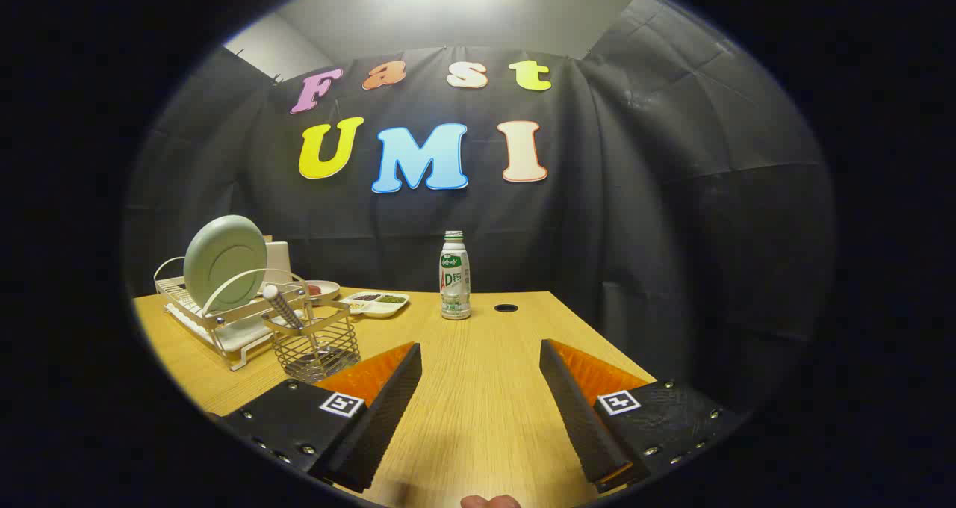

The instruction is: Take the plate from the dish rack, then take the spoon from the basket and place it into the plate.

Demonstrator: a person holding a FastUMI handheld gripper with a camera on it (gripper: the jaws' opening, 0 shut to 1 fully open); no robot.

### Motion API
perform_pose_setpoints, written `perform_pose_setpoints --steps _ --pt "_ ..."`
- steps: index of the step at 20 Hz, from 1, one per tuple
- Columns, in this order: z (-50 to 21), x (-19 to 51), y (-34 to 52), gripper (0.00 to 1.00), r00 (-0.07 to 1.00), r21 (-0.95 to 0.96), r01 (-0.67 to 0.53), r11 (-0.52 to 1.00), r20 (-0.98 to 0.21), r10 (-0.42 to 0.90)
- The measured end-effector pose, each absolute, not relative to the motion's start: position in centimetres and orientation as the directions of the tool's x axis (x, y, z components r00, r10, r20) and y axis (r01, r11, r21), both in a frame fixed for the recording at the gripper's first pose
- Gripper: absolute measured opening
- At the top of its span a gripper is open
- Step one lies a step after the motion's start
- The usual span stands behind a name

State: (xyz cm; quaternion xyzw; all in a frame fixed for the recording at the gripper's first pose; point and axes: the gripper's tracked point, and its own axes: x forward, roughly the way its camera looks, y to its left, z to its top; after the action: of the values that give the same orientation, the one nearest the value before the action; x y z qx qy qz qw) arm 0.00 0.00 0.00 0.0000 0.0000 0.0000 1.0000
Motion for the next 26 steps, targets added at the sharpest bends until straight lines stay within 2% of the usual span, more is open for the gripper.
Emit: perform_pose_setpoints --steps 7,12,14,17,22,26 --pt "4.7 7.5 -0.3 0.98 0.999 0.077 0.007 0.997 0.048 -0.011" --pt "14.5 4.2 2.4 0.99 0.998 0.074 0.003 0.997 0.065 -0.008" --pt "18.6 2.7 5.3 0.99 0.997 0.070 -0.032 0.997 0.073 0.027" --pt "24.3 1.1 8.1 0.99 0.994 0.051 -0.002 0.999 0.107 -0.004" --pt "28.5 0.4 15.1 0.99 0.996 0.075 0.022 0.997 0.089 -0.028" --pt "28.5 1.3 22.1 0.99 0.998 0.082 -0.063 0.995 0.024 0.062"
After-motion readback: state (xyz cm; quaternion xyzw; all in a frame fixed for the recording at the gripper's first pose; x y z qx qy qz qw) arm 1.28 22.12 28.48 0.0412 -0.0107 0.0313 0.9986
